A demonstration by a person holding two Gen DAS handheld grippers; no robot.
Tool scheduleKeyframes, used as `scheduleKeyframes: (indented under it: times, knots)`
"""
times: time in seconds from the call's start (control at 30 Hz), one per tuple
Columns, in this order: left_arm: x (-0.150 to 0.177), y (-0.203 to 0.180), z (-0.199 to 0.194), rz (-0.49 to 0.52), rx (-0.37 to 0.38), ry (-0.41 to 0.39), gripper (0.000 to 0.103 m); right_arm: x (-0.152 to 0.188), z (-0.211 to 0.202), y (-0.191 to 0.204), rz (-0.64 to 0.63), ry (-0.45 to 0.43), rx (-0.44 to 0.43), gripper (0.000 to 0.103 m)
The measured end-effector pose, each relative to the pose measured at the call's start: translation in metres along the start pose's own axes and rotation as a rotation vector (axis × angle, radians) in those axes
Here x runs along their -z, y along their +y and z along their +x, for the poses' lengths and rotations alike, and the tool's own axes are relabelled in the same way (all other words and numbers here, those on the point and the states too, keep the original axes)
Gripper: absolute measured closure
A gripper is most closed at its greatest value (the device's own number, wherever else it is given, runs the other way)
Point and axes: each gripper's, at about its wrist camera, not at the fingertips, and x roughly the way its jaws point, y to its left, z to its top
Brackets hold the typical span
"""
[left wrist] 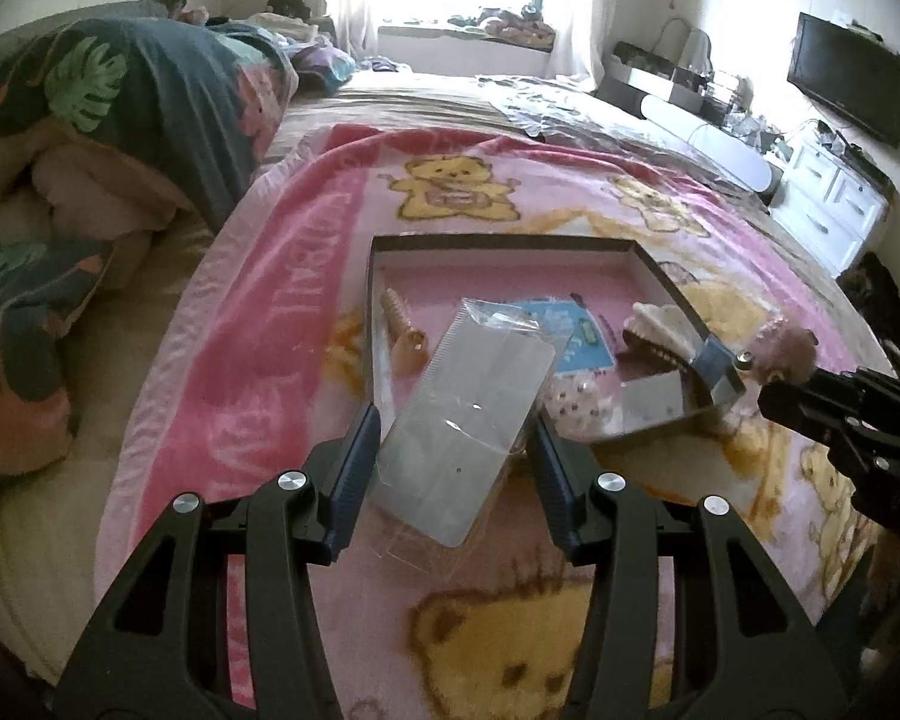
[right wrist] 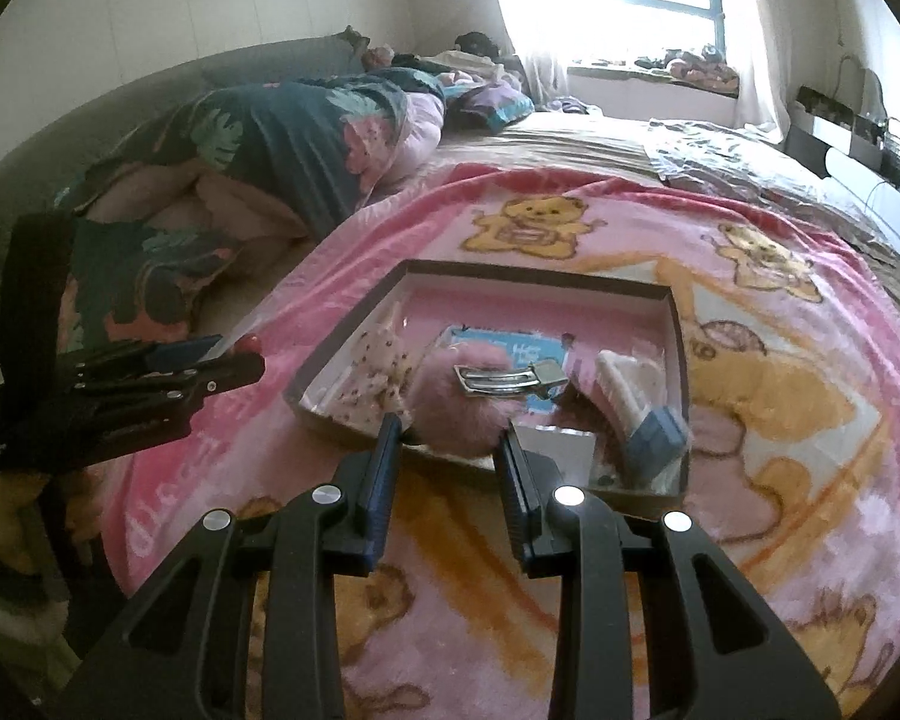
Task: Organize jewelry
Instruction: 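Carry the packet and pink pom-pom clip over the box with both tools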
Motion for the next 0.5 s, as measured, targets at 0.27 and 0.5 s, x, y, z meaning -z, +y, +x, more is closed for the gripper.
scheduleKeyframes:
  times: [0.27, 0.5]
  knots:
    - [-0.019, -0.009, 0.017, 0.01, 0.013, -0.002, 0.062, -0.014, 0.006, -0.016, 0.013, -0.013, 0.035, 0.073]
    - [-0.024, -0.014, 0.037, 0.009, 0.016, 0.018, 0.062, -0.023, 0.015, -0.035, 0.024, -0.018, 0.078, 0.073]
